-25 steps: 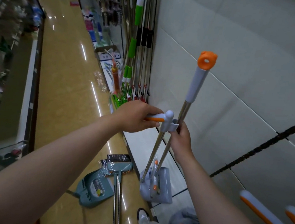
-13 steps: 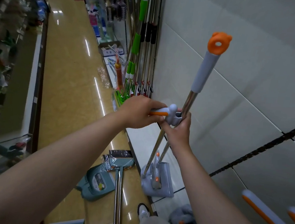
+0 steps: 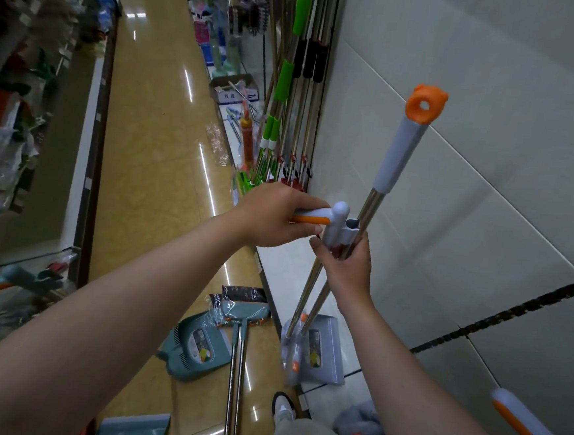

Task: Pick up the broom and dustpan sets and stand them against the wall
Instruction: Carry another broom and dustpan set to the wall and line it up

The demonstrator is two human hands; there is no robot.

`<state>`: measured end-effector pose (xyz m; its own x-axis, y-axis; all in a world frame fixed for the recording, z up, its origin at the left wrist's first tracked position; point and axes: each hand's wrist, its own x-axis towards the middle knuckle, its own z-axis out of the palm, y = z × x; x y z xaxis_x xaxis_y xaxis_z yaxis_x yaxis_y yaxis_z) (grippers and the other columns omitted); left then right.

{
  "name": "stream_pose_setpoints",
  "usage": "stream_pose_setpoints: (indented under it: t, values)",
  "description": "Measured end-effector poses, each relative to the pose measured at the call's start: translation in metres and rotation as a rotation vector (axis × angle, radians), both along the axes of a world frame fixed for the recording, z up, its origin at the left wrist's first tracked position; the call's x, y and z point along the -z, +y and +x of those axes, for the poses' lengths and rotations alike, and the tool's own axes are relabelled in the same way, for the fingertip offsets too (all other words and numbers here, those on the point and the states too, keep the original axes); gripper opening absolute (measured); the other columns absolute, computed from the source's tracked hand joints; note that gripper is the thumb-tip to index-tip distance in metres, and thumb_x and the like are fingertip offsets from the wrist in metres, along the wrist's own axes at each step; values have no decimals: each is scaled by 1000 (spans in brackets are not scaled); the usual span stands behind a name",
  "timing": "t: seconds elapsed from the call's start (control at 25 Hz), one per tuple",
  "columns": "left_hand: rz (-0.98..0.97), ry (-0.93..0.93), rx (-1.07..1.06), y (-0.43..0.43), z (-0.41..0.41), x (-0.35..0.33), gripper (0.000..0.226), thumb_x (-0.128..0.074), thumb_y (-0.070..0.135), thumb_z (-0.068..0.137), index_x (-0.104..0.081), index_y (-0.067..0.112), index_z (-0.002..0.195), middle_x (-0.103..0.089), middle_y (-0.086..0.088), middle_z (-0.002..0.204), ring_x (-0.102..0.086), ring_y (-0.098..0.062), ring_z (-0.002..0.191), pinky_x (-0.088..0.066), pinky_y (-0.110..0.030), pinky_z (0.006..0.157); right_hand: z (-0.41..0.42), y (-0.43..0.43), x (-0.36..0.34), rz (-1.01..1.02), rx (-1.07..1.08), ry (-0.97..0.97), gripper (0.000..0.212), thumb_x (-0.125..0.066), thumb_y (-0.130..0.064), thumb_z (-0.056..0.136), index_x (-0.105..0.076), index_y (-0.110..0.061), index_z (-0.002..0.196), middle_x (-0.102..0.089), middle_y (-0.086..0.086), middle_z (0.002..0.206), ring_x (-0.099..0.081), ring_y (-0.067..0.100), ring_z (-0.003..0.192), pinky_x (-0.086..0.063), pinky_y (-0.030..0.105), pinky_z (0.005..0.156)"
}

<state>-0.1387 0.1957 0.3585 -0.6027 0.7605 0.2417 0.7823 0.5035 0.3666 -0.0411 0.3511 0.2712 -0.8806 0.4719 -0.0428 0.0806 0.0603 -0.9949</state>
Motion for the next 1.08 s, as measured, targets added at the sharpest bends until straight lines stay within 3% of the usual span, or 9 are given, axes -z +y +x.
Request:
stream_pose_setpoints:
  t: [0.08,0.16,0.24,0.36,0.52,0.68,0.8,0.96,1.08]
  values:
    - [4,17,11,0,2,2,49,-50,59,89,-68,31,125,-76,5,93,-67,-16,74,-55,-41,63,3,-1,8,-4,4,0,46,-84,-43,74,-51,-52,105,-63,11,94,-64,24,86,-56,33,76]
    - [3,31,5,2,3,3,52,-47,61,89,-67,30,126,-76,5,96,-68,-17,76,-56,-40,64,4,-1,8,9,14,-1,47,-83,-46,72,-49,-57,103,-59,6,91,-61,20,85,-55,34,78]
    - [-5,36,-3,5,3,4,54,-45,63,89,-66,31,127,-76,6,95,-67,-16,76,-56,-39,65,3,-2,2,35,51,27,50,-85,-45,73,-47,-50,106,-60,-3,99,-61,15,92,-55,30,78]
    - [-26,63,-6,10,4,5,52,-44,65,90,-66,33,125,-75,6,91,-65,-15,73,-55,-39,63,2,-2,-11,44,123,103,58,-86,-38,74,-47,-26,116,-58,-12,106,-58,0,95,-50,17,73]
    - [-35,74,-18,11,4,6,48,-48,63,89,-65,36,126,-75,7,92,-65,-17,75,-54,-39,63,1,-1,-13,79,139,119,55,-84,-28,78,-47,-21,118,-55,-15,108,-55,-10,94,-50,19,76]
    - [-27,67,-19,12,5,6,49,-48,64,90,-66,35,126,-74,7,90,-63,-15,71,-54,-39,61,-1,-1,-16,109,128,139,58,-83,-24,80,-43,-20,123,-54,-7,114,-56,0,99,-52,21,80]
    - [-21,70,-22,9,6,4,49,-49,62,90,-66,34,127,-75,7,93,-65,-16,74,-54,-37,63,0,-1,-18,183,116,129,60,-82,-32,80,-46,-17,125,-57,-3,117,-58,12,103,-52,25,79]
    - [0,64,-16,7,9,1,49,-53,58,90,-68,30,126,-75,7,93,-65,-16,74,-50,-31,61,6,3,-20,277,113,101,53,-82,-41,78,-53,-17,116,-60,-12,99,-62,4,88,-49,21,67]
    - [9,59,-10,4,10,0,47,-54,59,90,-68,30,125,-75,6,89,-64,-16,70,-51,-32,60,5,6,-19,344,95,114,52,-82,-43,76,-58,-18,115,-63,-10,94,-63,11,78,-47,12,61]
